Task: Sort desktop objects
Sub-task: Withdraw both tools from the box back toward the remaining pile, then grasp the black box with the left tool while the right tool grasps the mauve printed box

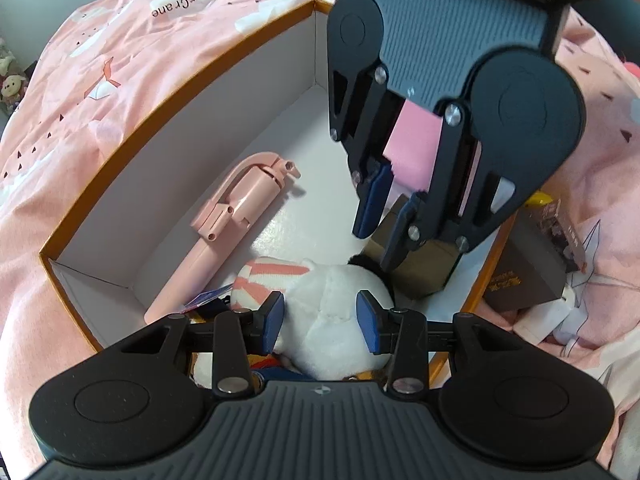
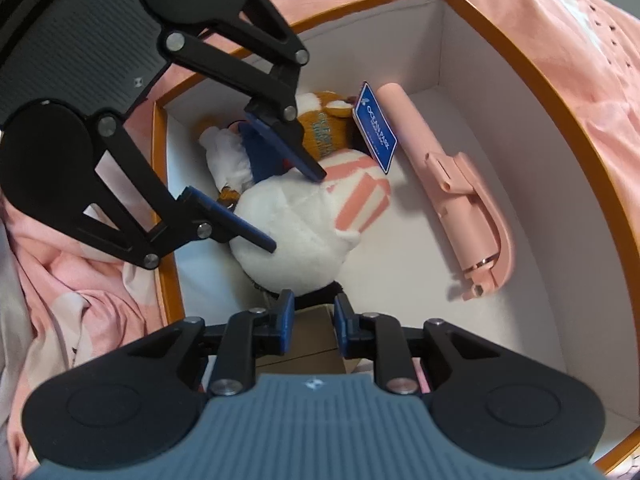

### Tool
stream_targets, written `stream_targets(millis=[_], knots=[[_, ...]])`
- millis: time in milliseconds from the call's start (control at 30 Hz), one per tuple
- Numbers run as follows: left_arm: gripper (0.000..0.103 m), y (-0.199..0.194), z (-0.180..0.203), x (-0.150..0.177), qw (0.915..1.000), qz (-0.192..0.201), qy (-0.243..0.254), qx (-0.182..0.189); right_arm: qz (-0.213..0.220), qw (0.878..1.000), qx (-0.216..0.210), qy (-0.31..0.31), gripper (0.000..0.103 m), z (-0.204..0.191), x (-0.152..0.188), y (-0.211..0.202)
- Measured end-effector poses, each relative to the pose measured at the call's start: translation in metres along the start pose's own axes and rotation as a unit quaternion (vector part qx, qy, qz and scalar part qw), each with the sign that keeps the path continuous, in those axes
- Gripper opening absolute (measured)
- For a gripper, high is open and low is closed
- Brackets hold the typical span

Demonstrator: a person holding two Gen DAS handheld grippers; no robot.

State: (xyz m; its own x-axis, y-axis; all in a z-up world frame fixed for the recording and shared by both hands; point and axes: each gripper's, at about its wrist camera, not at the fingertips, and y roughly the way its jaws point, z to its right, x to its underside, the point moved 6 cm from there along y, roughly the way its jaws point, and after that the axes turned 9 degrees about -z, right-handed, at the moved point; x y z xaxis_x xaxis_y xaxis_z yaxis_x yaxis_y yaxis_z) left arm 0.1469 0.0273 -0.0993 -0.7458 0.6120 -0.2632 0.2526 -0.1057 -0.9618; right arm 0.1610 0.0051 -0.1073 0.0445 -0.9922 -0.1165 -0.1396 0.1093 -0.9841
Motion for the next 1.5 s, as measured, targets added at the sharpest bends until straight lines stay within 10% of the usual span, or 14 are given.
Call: stream_targets(millis=[400,633,833,1033,1500], knots=[[0.047,-0.055,0.027,0.002,0.9917,0.124,-0.031,-0.016,0.178,0.969,0.059,0.164,0.028,-0.013,0.046,-0.069],[0.047,-0.086,0.067,0.011,0.9855,0.162,-0.047,0.016,0.303,0.902,0.125,0.282,0.035,-0.064,0.088,-0.110],[0.050,-0.084,0.104,0.018,0.9814,0.139,-0.117,0.060,0.321,0.851,0.200,0.365,0.035,-0.098,0.122,-0.097],[0.050,-0.057,0.114,0.025,0.9688,0.097,-0.199,0.111,0.294,0.806,0.117,0.501,0.036,-0.108,0.160,-0.057],[0.054,-0.020,0.118,0.026,0.9558,0.080,-0.250,0.134,0.249,0.807,0.114,0.524,0.033,-0.129,0.170,-0.011]])
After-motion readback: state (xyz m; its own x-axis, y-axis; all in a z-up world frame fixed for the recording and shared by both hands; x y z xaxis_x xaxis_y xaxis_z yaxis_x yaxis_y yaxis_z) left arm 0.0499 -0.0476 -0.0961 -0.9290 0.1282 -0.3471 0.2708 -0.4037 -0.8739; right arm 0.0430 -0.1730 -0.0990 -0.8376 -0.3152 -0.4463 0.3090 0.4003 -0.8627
